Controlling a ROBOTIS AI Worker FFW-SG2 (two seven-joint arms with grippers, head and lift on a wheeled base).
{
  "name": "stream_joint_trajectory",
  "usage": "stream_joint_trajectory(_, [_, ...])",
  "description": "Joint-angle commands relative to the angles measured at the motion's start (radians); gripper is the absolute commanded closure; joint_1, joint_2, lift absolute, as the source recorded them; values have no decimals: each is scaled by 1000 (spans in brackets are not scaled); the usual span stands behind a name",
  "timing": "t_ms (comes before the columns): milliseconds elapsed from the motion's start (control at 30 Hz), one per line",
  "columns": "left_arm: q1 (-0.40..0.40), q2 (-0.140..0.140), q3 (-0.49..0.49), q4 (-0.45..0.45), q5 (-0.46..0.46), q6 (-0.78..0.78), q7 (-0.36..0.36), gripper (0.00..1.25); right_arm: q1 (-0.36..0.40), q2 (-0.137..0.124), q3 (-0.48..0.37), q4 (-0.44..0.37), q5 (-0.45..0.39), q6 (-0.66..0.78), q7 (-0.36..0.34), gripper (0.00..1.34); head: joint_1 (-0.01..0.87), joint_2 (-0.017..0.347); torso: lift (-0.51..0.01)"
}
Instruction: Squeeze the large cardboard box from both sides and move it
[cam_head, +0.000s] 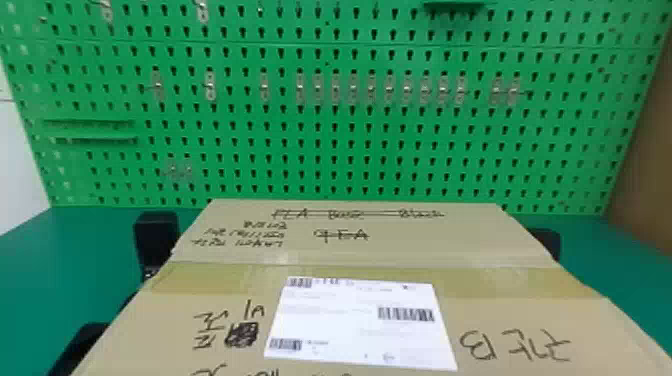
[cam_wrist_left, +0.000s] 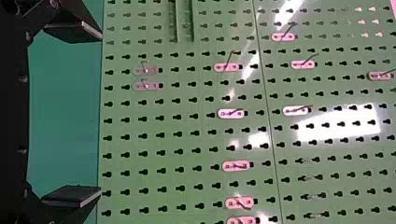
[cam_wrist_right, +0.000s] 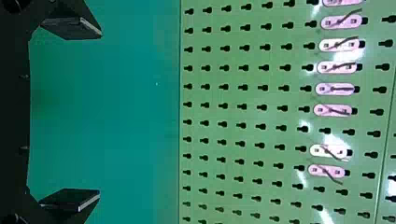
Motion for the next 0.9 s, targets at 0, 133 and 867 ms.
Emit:
stream_joint_trajectory(0, [0,-4,-1,2,0,0,0,127,0,2,2,2,-2,0,0,99,398,51,-209])
stream_joint_trajectory(133, [0,-4,-1,2,2,0,0,127,0,2,-1,2,-2,0,0,101,398,51,-209])
stream_joint_trajectory(867, [-20,-4,0,3,-2,0,0,127,-28,-11,16,3,-2,0,0,101,398,51,-209])
